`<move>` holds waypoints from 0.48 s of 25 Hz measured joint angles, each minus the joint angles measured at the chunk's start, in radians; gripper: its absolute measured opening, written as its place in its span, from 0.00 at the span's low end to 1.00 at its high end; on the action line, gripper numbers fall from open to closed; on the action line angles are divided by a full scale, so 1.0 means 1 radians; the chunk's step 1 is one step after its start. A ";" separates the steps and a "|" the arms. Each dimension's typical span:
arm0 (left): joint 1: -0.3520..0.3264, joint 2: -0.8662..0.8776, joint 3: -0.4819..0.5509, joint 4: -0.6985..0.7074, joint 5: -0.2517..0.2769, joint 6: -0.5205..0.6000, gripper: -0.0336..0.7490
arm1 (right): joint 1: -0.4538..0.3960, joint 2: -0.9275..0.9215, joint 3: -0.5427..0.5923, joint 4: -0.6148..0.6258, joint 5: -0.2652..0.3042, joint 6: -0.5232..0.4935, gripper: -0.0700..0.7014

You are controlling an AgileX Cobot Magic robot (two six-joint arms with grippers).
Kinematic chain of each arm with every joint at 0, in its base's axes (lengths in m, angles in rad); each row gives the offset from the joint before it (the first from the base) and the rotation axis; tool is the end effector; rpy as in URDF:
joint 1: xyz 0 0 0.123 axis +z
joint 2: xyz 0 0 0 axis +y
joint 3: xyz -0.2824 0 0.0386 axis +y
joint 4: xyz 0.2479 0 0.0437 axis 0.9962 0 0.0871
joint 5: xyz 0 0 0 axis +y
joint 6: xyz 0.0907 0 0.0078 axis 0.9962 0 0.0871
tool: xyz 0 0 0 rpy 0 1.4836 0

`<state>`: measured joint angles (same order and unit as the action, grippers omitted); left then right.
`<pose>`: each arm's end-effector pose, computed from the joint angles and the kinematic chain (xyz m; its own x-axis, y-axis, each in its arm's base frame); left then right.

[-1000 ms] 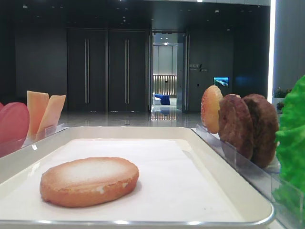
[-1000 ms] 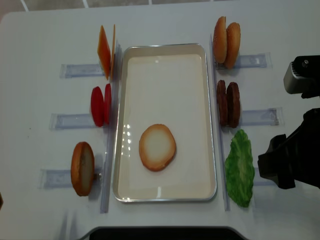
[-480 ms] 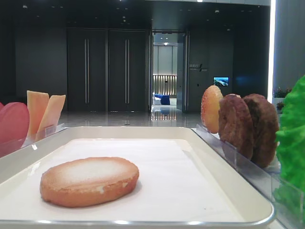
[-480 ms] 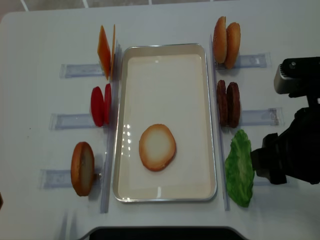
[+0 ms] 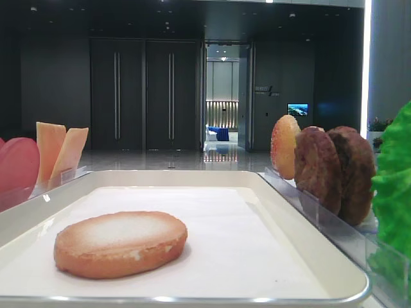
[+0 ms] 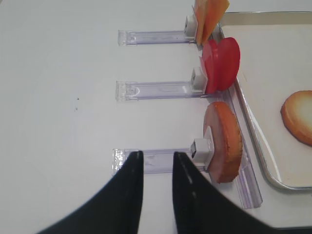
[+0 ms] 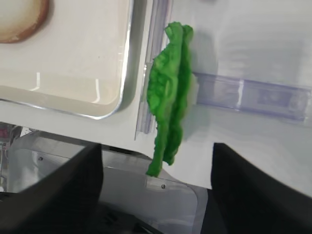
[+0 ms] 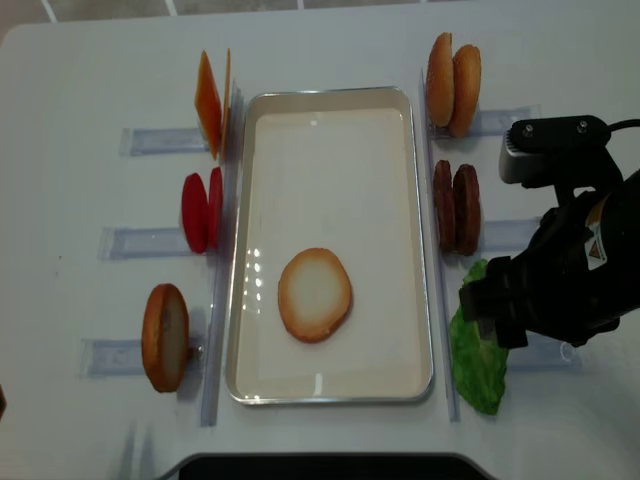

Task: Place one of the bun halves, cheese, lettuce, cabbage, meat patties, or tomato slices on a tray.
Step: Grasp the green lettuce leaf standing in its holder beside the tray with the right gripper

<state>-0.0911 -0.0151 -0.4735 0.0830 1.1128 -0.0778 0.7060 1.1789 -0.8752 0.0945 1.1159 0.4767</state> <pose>-0.0059 0.0073 0.2658 -0.5090 0.0054 -0.8608 0.0062 1.0000 0.0026 0.1463 0.1349 0.2782 -0.9699 -0.1782 -0.1658 -0.2087 0.9595 0.1894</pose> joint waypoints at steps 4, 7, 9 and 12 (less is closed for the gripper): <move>0.000 0.000 0.000 0.000 0.000 0.000 0.24 | 0.001 0.030 0.000 0.005 -0.018 -0.010 0.68; 0.000 0.000 0.000 0.000 0.000 0.000 0.24 | 0.001 0.046 0.000 0.006 -0.047 -0.015 0.68; 0.000 0.000 0.000 0.000 0.000 0.000 0.24 | 0.001 0.054 0.000 0.006 -0.056 -0.020 0.68; 0.000 0.000 0.000 0.000 0.000 0.000 0.24 | 0.001 0.065 0.000 0.006 -0.068 -0.028 0.68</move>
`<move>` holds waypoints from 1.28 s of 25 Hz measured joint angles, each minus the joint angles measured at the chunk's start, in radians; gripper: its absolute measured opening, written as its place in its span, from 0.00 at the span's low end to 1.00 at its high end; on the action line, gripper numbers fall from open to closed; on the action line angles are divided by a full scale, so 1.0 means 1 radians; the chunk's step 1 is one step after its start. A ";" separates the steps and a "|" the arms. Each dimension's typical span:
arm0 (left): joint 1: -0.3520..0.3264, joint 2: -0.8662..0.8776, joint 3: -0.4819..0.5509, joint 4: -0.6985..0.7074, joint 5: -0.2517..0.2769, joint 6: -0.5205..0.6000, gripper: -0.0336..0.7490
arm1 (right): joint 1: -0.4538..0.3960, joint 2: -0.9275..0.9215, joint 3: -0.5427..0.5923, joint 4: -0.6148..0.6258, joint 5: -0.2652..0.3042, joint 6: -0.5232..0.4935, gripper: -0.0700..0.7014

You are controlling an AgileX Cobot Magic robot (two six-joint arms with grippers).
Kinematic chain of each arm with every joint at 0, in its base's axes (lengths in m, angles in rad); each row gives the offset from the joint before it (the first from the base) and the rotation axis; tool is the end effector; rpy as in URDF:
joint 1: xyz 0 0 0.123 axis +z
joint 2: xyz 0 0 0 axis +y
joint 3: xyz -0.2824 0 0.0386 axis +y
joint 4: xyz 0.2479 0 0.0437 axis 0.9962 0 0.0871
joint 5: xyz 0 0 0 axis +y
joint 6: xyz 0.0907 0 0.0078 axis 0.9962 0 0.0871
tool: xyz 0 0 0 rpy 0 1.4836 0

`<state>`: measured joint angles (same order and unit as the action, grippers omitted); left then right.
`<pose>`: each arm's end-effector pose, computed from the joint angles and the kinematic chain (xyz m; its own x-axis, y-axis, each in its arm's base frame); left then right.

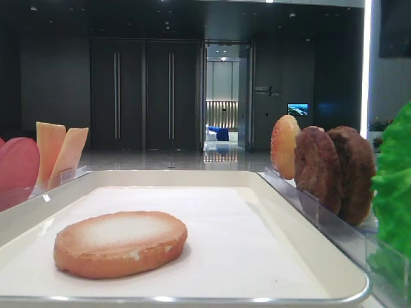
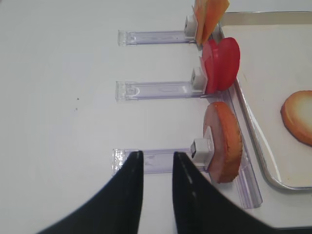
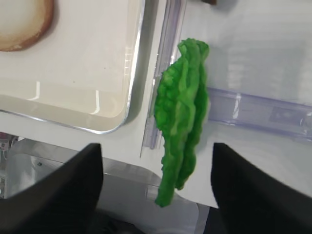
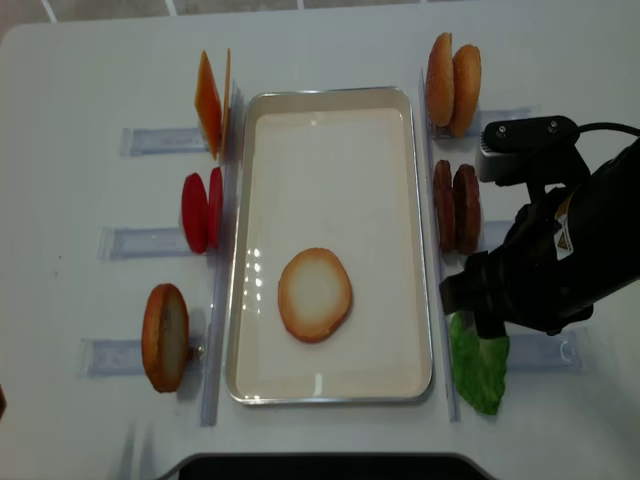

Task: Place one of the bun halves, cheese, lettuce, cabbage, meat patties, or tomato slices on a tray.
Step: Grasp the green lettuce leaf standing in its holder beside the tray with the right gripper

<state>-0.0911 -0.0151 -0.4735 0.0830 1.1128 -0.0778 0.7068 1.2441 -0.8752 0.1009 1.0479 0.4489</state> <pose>-0.0059 0.0073 0.2658 -0.5090 0.0054 -0.8608 0.0062 1.0000 0.0026 0.1581 0.1454 0.2662 -0.9654 -0.1970 -0.1710 -0.2285 0.9549 0.1898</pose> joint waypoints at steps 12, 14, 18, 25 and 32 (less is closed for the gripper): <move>0.000 0.000 0.000 0.000 0.000 0.000 0.24 | 0.000 0.033 0.000 0.026 -0.019 -0.029 0.68; 0.000 0.000 0.000 0.000 0.000 0.000 0.24 | 0.000 0.033 0.000 0.026 -0.022 -0.031 0.68; 0.000 0.000 0.000 0.000 0.000 0.000 0.24 | 0.000 0.033 0.000 0.026 -0.022 -0.031 0.68; 0.000 0.000 0.000 0.000 0.000 0.000 0.24 | 0.000 0.033 0.063 0.025 -0.046 -0.031 0.68; 0.000 0.000 0.000 0.000 0.000 0.000 0.24 | 0.000 0.033 0.079 0.025 -0.095 -0.031 0.68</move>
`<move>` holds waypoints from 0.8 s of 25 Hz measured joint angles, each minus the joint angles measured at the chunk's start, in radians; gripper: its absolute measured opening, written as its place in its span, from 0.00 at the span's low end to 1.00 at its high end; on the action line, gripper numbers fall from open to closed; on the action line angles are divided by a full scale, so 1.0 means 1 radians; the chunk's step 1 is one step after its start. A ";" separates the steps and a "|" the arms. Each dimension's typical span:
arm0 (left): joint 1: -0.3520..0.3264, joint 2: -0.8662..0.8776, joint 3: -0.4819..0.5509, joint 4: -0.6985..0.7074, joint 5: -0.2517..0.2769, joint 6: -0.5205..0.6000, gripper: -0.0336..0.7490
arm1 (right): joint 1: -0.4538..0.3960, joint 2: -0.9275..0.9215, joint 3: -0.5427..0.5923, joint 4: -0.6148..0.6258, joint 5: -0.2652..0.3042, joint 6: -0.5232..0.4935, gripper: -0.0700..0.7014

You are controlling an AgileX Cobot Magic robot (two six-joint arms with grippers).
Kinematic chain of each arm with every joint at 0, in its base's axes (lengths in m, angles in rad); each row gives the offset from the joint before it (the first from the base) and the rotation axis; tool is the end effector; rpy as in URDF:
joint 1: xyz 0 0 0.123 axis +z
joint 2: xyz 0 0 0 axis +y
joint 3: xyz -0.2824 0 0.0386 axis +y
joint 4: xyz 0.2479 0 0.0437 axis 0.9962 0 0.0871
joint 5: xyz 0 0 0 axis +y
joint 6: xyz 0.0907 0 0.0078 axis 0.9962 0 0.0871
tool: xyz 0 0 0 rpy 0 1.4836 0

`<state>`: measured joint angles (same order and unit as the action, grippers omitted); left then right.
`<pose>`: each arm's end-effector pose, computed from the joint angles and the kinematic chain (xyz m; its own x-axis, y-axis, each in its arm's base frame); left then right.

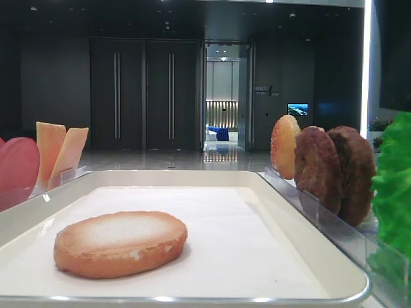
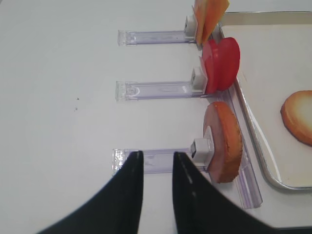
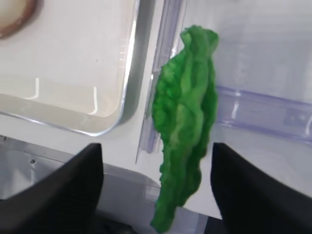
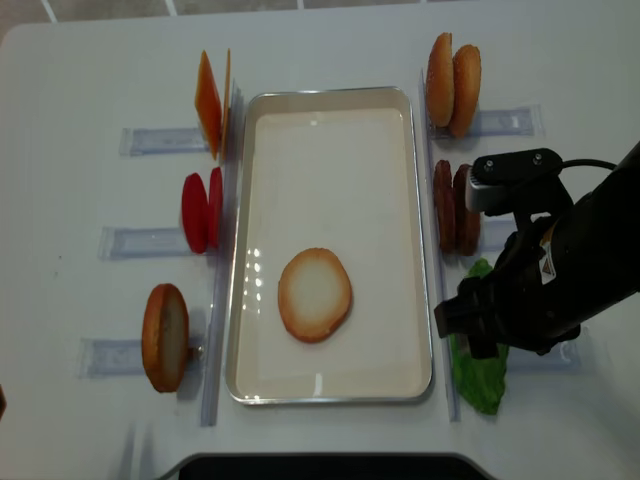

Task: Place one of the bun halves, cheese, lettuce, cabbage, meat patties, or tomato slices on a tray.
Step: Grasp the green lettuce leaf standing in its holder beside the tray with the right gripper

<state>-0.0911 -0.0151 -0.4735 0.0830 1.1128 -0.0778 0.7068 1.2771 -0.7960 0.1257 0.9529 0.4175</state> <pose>-0.0059 0.0073 0.2658 -0.5090 0.0054 -0.8608 0.0062 1.0000 0.0026 0.1578 0.1470 0.2403 -0.9661 -0.2087 -0.1522 -0.2363 0.9521 0.1942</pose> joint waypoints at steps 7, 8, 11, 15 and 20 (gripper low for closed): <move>0.000 0.000 0.000 0.000 0.000 0.000 0.24 | 0.000 0.000 0.000 -0.022 -0.022 0.000 0.64; 0.000 0.000 0.000 0.000 0.000 0.000 0.24 | 0.000 0.000 0.000 -0.030 -0.022 0.000 0.63; 0.000 0.000 0.000 0.000 0.000 0.000 0.24 | 0.000 0.000 0.000 -0.040 -0.022 0.000 0.58; 0.000 0.000 0.000 0.000 0.000 0.000 0.24 | 0.000 0.000 0.000 -0.058 -0.022 0.000 0.47; 0.000 0.000 0.000 0.000 0.000 0.000 0.24 | 0.000 0.000 0.000 -0.083 -0.022 0.015 0.33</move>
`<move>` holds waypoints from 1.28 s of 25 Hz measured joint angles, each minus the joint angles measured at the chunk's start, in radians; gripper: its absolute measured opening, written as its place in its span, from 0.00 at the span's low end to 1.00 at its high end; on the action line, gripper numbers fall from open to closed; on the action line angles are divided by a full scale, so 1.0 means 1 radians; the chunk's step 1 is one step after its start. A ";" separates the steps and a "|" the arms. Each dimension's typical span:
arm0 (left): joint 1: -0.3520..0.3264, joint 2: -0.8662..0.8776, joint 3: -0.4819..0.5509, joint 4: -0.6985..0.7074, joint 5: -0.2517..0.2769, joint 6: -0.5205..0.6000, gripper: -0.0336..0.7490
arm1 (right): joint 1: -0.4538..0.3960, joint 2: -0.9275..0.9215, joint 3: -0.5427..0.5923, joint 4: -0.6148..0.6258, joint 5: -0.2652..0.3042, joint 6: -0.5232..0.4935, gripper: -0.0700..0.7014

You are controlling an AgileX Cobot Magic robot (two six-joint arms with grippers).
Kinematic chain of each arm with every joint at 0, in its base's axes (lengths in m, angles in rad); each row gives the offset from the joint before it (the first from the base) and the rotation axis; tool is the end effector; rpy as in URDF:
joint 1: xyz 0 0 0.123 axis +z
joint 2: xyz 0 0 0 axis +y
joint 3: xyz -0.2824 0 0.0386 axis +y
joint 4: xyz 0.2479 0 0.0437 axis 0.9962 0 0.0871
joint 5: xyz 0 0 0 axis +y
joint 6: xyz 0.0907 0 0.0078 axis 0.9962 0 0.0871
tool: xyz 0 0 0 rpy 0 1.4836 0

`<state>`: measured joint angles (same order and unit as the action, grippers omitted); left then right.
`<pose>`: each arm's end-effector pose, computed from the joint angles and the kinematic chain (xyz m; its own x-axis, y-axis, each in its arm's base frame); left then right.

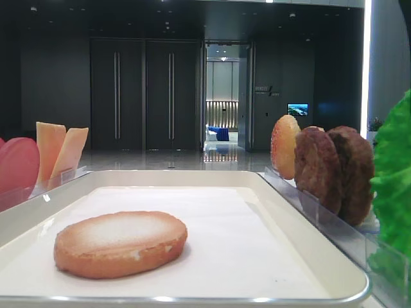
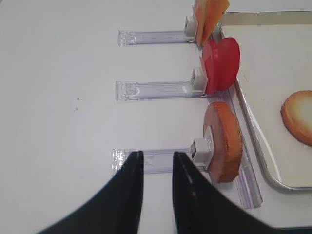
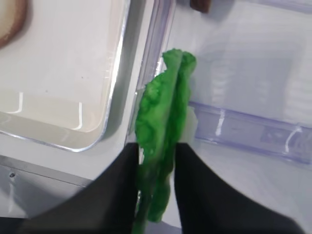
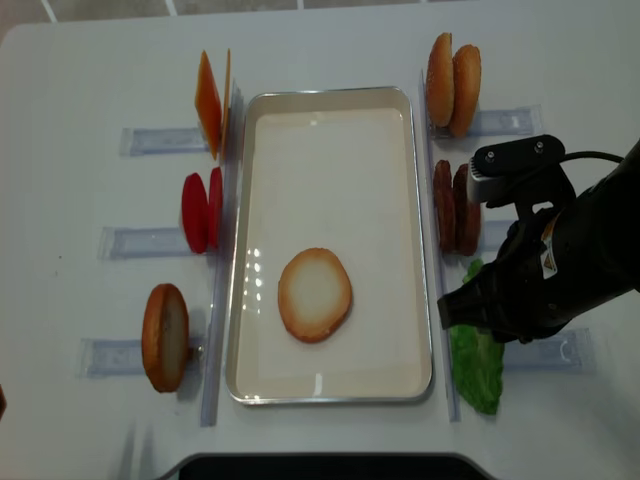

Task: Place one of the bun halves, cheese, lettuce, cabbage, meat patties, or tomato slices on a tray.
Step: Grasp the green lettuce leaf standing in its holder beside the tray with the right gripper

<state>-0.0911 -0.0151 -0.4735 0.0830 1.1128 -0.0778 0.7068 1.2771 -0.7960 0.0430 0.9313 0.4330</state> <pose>-0.0059 0.0073 0.2658 -0.5090 0.0054 -0.8608 0.0062 1.0000 0.0026 0.1631 0.1434 0.2402 -0.9515 -0.2307 -0.2036 -0.2611 0.9554 0.1378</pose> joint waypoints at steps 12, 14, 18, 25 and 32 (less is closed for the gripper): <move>0.000 0.000 0.000 0.000 0.000 0.000 0.24 | 0.000 0.000 0.000 -0.029 0.004 0.043 0.14; 0.000 0.000 0.000 0.000 0.000 0.000 0.24 | 0.000 0.000 0.000 -0.030 0.010 0.048 0.14; 0.000 0.000 0.000 0.000 0.000 0.000 0.24 | 0.001 -0.007 0.000 -0.020 0.026 0.049 0.14; 0.000 0.000 0.000 0.000 0.000 0.000 0.24 | 0.037 -0.076 -0.027 0.003 0.078 0.086 0.11; 0.000 0.000 0.000 0.000 0.000 0.000 0.24 | 0.071 -0.093 -0.089 0.005 0.108 0.103 0.11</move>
<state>-0.0911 -0.0151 -0.4735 0.0830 1.1128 -0.0778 0.7775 1.1838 -0.8849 0.0482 1.0391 0.5355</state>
